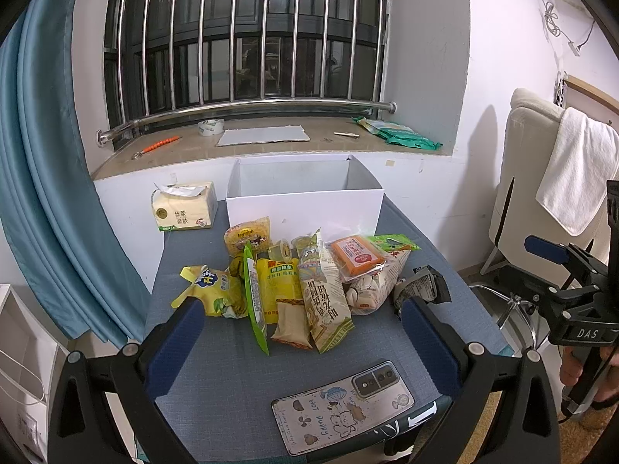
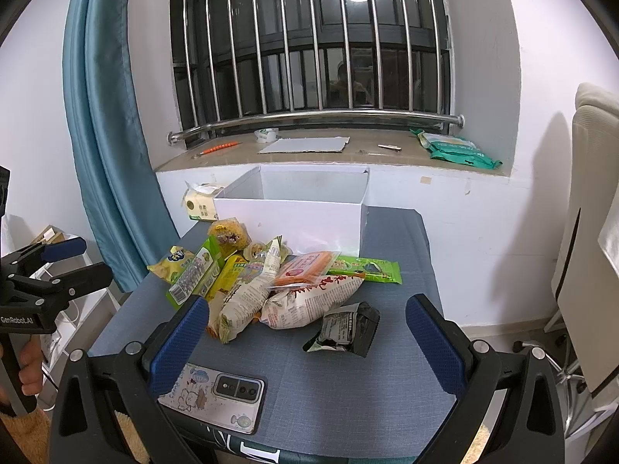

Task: Organize snacks

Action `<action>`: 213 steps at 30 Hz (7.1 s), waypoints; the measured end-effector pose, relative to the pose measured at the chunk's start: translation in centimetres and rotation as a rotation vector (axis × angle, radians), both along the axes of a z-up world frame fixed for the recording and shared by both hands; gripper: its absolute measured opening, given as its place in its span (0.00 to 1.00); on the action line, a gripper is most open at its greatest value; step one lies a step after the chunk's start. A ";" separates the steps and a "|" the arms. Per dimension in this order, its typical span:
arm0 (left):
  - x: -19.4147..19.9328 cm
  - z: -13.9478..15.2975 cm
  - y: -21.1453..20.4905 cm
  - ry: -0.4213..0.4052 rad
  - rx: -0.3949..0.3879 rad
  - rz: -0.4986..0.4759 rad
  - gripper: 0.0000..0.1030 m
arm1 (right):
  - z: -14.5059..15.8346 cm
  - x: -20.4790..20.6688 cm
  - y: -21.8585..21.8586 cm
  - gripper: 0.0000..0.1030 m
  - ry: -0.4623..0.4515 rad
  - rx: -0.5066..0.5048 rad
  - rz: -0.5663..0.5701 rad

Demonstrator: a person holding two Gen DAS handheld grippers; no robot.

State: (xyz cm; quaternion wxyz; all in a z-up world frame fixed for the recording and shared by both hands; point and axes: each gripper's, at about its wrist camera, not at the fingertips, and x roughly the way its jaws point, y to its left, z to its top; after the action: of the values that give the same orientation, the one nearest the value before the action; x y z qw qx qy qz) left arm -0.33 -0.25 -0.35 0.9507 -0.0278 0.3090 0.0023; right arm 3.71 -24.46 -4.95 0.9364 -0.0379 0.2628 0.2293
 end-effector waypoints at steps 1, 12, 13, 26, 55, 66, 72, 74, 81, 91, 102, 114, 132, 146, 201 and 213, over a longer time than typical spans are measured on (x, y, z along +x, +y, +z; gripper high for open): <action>0.0 0.0 0.0 0.000 0.000 0.000 1.00 | 0.0 0.1 0.0 1.00 0.001 -0.001 0.000; 0.0 0.0 -0.1 0.003 0.004 -0.003 1.00 | 0.0 0.1 -0.1 1.00 0.007 -0.003 -0.002; 0.0 0.0 -0.1 0.002 0.003 -0.003 1.00 | 0.0 0.1 -0.1 1.00 0.008 -0.002 -0.002; -1.0 0.6 1.0 -0.055 -0.052 0.001 1.00 | -2.2 3.5 0.2 1.00 0.092 -0.025 0.010; 1.5 -5.2 5.5 0.048 -0.240 0.019 1.00 | -12.3 12.0 -2.5 0.46 0.389 0.130 0.021; 11.0 -10.6 6.7 0.247 -0.162 0.074 0.97 | -7.8 7.4 -4.3 0.45 0.260 0.177 0.038; 13.5 -13.2 6.3 0.323 -0.126 0.073 0.83 | -6.6 6.8 -5.2 0.45 0.216 0.225 0.049; 14.1 -13.8 6.1 0.345 -0.111 0.069 0.80 | -6.3 6.5 -5.4 0.45 0.210 0.237 0.058; 15.4 -15.0 5.8 0.371 -0.060 0.049 0.18 | -5.9 5.8 -5.7 0.45 0.203 0.249 0.066; 10.7 -9.6 7.2 0.167 -0.116 0.044 0.13 | -5.9 5.6 -5.1 0.45 0.203 0.251 0.085; 15.2 0.9 7.8 -0.066 -0.120 -0.029 0.13 | -3.3 11.3 -0.5 0.45 0.176 0.247 0.146; 31.2 -0.6 8.6 0.095 -0.077 -0.021 0.14 | 1.0 28.3 6.0 0.46 0.222 0.135 0.046; 24.4 1.3 11.4 -0.085 -0.208 -0.037 1.00 | 3.0 28.8 5.0 1.00 0.163 0.328 0.060; 7.9 2.5 6.8 -0.147 -0.176 -0.122 1.00 | 3.3 12.4 2.8 1.00 0.054 0.255 0.164; 13.7 -13.6 14.5 0.234 -0.221 0.113 1.00 | -7.8 8.1 -4.8 0.37 0.261 0.347 -0.003; 17.7 -16.9 15.9 0.326 -0.133 0.113 0.97 | -7.1 8.0 -4.1 0.37 0.254 0.336 0.028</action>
State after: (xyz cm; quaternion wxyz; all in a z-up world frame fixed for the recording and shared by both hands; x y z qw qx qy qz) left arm 17.41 15.62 -17.26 0.8824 -0.1074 0.4563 0.0397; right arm 11.71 -28.53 -12.07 0.8856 0.1442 0.3365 0.2859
